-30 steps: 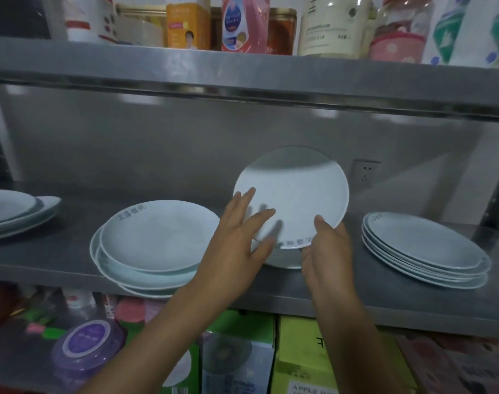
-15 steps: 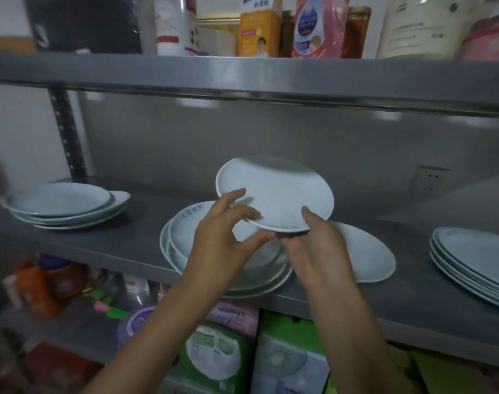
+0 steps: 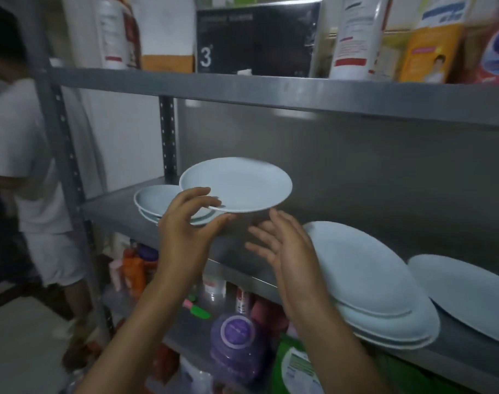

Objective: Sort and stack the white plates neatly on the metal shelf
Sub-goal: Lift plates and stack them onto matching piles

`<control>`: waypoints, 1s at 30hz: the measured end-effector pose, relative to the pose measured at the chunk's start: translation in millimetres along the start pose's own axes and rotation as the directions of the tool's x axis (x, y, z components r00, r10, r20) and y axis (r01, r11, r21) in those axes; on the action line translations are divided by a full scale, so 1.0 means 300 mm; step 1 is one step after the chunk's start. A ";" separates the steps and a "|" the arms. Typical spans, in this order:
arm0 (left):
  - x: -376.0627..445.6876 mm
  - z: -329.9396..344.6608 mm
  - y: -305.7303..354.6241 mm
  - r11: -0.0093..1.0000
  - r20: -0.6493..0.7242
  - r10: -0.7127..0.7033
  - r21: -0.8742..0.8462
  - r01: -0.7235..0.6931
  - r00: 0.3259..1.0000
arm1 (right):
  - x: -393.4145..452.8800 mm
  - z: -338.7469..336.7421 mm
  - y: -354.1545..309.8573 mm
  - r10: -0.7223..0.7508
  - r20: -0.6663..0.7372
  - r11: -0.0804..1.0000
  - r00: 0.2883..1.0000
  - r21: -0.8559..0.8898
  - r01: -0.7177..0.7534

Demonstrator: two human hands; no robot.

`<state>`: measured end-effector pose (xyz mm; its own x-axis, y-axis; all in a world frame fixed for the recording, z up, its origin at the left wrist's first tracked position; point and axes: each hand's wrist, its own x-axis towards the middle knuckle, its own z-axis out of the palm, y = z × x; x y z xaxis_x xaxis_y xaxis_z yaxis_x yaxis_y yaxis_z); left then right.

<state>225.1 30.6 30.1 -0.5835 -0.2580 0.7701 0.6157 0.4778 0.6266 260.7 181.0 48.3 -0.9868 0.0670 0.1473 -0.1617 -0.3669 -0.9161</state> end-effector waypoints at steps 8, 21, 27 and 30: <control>0.092 -0.136 -0.263 0.996 0.020 -0.086 0.034 0.085 0.996 | 0.127 0.116 0.334 -0.212 0.153 0.450 0.965 -0.861 0.236; 0.148 -0.091 -0.413 0.974 0.167 -0.209 0.126 0.189 0.964 | 0.283 0.092 0.433 -0.216 0.093 0.069 0.972 -0.992 0.110; 0.146 -0.068 -0.448 0.966 0.145 -0.195 0.199 0.164 0.970 | 0.297 0.090 0.455 -0.268 0.102 0.019 0.958 -0.994 0.111; 0.147 -0.069 -0.455 0.957 0.128 -0.227 0.213 0.197 0.965 | 0.307 0.089 0.462 -0.274 0.089 0.009 0.958 -0.995 0.095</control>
<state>126.3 -63.5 -19.0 -0.7709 -0.2502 0.5858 0.3616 0.5853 0.7257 147.2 111.6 -55.1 -0.9014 0.0824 0.4250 -0.0875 0.9267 -0.3654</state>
